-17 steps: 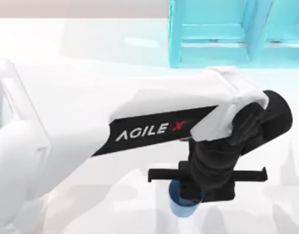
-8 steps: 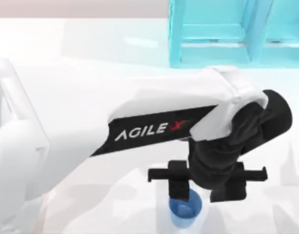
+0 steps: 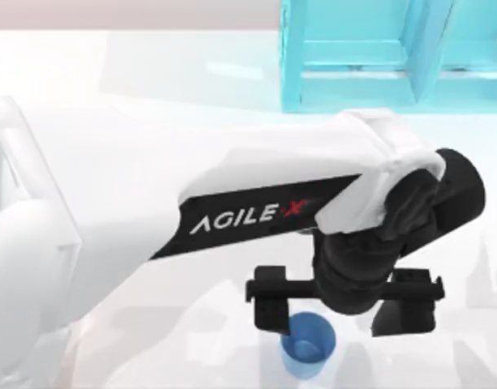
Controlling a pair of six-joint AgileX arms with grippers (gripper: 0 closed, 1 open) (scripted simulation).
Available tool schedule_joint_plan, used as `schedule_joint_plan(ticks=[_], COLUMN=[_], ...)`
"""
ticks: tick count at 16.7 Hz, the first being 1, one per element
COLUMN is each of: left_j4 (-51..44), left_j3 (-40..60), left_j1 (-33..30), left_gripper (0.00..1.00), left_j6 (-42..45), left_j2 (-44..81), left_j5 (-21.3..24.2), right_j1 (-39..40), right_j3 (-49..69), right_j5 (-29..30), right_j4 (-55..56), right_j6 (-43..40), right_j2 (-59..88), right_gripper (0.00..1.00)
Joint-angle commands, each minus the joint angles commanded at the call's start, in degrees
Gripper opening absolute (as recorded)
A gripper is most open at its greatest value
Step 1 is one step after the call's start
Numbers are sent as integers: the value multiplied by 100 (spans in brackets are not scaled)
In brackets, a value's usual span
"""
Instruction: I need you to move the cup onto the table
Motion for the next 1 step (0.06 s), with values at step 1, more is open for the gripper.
schedule_joint_plan(ticks=[1], left_j4=[0], left_j3=[0], left_j1=[0], left_gripper=[100], left_j6=[0], left_j2=[0], left_j5=[0], right_j1=[0], right_j3=[0], right_j5=[0], right_j4=[0], right_j6=[0], right_j2=[0], right_gripper=[100])
